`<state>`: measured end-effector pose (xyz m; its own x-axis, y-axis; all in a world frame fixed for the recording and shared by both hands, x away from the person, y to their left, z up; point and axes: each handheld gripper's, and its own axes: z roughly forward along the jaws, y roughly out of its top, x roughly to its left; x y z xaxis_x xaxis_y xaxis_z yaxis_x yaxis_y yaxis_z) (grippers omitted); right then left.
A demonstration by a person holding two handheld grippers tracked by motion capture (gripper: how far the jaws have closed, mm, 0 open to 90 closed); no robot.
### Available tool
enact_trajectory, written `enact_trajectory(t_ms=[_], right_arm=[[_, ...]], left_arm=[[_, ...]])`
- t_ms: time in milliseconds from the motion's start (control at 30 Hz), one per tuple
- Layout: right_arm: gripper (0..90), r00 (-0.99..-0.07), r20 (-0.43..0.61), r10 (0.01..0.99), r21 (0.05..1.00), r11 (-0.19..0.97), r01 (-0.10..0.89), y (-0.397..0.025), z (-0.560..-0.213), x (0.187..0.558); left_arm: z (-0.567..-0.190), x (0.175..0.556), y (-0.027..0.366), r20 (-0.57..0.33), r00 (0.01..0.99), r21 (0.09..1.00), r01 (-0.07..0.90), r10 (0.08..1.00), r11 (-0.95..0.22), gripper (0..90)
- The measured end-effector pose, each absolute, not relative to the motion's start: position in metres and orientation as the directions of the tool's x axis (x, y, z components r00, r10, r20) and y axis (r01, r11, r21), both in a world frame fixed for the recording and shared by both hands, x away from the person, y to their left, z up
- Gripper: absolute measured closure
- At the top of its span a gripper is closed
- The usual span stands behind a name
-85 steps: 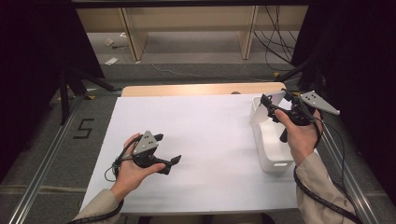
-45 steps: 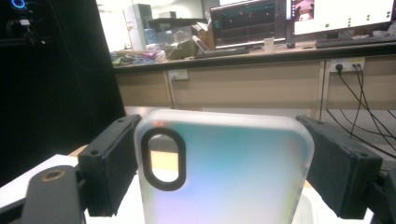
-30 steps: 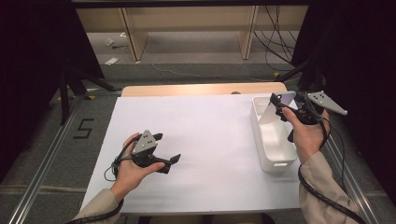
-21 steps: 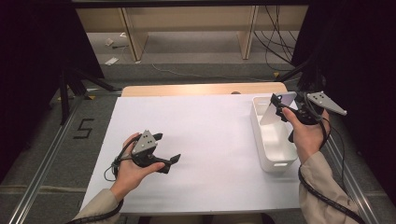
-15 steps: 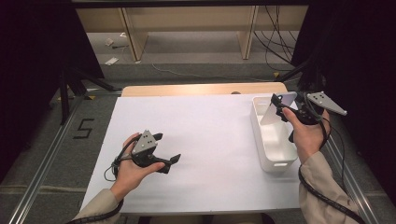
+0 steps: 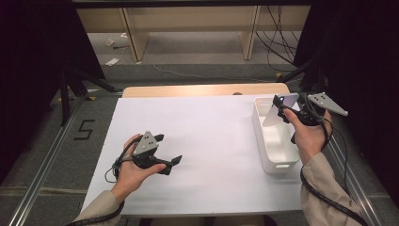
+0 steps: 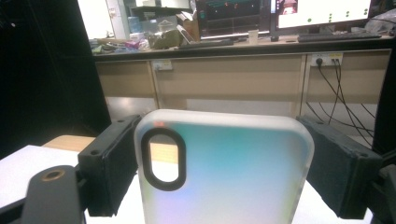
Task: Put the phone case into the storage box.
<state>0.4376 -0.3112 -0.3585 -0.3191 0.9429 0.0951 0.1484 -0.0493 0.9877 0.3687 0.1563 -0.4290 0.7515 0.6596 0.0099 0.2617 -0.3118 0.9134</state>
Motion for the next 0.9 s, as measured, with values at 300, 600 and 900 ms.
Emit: enact_trajectory(t_ms=[300, 600, 900], right_arm=[[18.3, -0.318, 0.091, 0.944, 0.987, -0.043, 0.155, -0.3110, -0.3605, 0.4397], [18.3, -0.312, 0.087, 0.946, 0.987, -0.038, 0.159, -0.3108, -0.3610, 0.4426], [18.3, -0.303, 0.077, 0.950, 0.986, -0.027, 0.167, -0.3096, -0.3631, 0.4475]], left_arm=[[-0.4285, 0.3684, 0.1561, 0.008, 0.751, 0.916, 0.260, 0.660, -0.307, 0.8], [-0.4281, 0.3680, 0.1555, 0.009, 0.752, 0.916, 0.257, 0.659, -0.307, 0.8], [-0.4278, 0.3679, 0.1554, 0.011, 0.752, 0.917, 0.255, 0.659, -0.307, 0.8]])
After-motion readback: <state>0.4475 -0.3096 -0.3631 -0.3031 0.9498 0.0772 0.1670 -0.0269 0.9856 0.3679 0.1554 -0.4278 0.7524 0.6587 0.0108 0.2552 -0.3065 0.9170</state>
